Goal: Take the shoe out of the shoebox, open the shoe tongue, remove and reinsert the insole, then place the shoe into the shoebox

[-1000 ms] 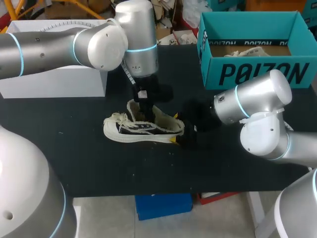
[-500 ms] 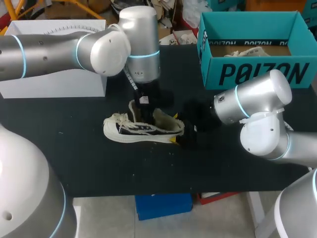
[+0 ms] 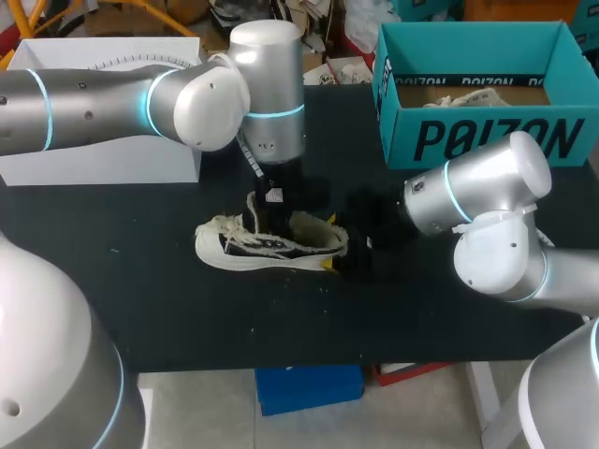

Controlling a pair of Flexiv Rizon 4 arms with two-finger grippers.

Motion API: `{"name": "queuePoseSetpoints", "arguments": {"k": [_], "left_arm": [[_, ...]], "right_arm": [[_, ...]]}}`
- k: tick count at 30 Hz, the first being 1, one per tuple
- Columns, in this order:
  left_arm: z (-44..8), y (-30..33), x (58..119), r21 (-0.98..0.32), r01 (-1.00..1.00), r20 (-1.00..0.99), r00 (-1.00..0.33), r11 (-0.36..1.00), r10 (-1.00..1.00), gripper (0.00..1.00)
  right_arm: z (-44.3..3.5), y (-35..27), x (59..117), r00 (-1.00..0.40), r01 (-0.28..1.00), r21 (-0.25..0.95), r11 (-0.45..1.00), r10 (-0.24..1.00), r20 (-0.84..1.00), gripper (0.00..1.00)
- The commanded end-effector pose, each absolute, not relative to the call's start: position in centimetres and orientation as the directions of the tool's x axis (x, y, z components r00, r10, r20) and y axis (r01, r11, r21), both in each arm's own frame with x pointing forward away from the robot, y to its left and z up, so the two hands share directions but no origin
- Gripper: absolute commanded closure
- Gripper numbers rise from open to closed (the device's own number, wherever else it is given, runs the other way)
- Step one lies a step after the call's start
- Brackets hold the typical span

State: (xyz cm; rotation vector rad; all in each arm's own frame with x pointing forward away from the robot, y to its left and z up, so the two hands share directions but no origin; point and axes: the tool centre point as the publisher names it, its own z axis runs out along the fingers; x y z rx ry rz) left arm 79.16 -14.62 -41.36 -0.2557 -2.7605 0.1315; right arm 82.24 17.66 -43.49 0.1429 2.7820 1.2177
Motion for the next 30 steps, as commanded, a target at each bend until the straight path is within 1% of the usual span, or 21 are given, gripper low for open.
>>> {"name": "queuePoseSetpoints", "arguments": {"k": [1,2,4,5,7,10,13,14,16,19,22,23,24,26,30], "left_arm": [[-42.4,-14.6,78.6,-0.131,0.154,0.341,-0.920,0.979,0.190,1.00],[-42.4,-14.6,78.6,-0.133,0.148,0.337,-0.923,0.980,0.186,1.00],[-42.4,-14.6,78.5,-0.142,0.150,0.328,-0.925,0.978,0.189,0.70],[-42.4,-14.7,78.5,-0.152,0.151,0.326,-0.925,0.977,0.194,0.73],[-42.4,-14.6,78.4,-0.154,0.151,0.323,-0.926,0.976,0.195,0.70],[-42.4,-14.5,78.3,-0.158,0.154,0.309,-0.930,0.975,0.197,0.69],[-42.5,-14.3,78.3,-0.141,0.160,0.281,-0.940,0.977,0.194,0.70],[-42.7,-14.3,78.3,-0.135,0.163,0.274,-0.942,0.977,0.195,0.69],[-42.8,-14.2,78.3,-0.114,0.169,0.243,-0.951,0.979,0.193,0.71],[-42.9,-14.1,78.4,-0.077,0.177,0.169,-0.967,0.981,0.188,0.71],[-43.1,-13.9,78.8,-0.045,0.169,0.101,-0.980,0.985,0.173,0.73],[-43.2,-13.9,79.0,-0.024,0.174,0.067,-0.982,0.984,0.175,0.69],[-43.3,-13.8,79.1,-0.014,0.176,0.047,-0.983,0.984,0.177,0.69],[-43.4,-13.7,79.5,0.019,0.181,-0.018,-0.983,0.983,0.181,0.72],[-43.8,-13.5,80.1,0.059,0.189,-0.112,-0.974,0.980,0.195,0.72]], "right_arm": [[-43.7,17.7,82.2,-0.990,0.047,0.735,0.677,0.129,-0.055,1.00],[-43.7,17.7,82.2,-0.990,0.047,0.735,0.677,0.129,-0.055,1.00],[-43.7,17.7,82.2,-0.990,0.047,0.735,0.677,0.129,-0.055,1.00],[-43.7,17.7,82.2,-0.990,0.047,0.735,0.677,0.129,-0.055,1.00],[-43.7,17.7,82.2,-0.990,0.047,0.735,0.677,0.129,-0.055,1.00],[-43.7,17.7,82.2,-0.990,0.047,0.735,0.677,0.129,-0.055,1.00],[-43.7,17.7,82.2,-0.990,0.047,0.735,0.677,0.129,-0.055,1.00],[-43.7,17.7,82.2,-0.990,0.047,0.735,0.677,0.129,-0.055,1.00],[-43.7,17.7,82.2,-0.990,0.047,0.735,0.677,0.129,-0.055,1.00],[-43.7,17.7,82.2,-0.990,0.047,0.735,0.677,0.129,-0.055,1.00],[-43.7,17.7,82.2,-0.990,0.047,0.735,0.677,0.129,-0.055,1.00],[-43.7,17.7,82.2,-0.990,0.047,0.735,0.677,0.129,-0.055,1.00],[-43.7,17.7,82.2,-0.990,0.047,0.735,0.677,0.129,-0.055,1.00],[-43.7,17.7,82.2,-0.990,0.047,0.735,0.677,0.129,-0.055,1.00],[-43.7,17.7,82.2,-0.990,0.047,0.735,0.677,0.129,-0.055,1.00]]}}
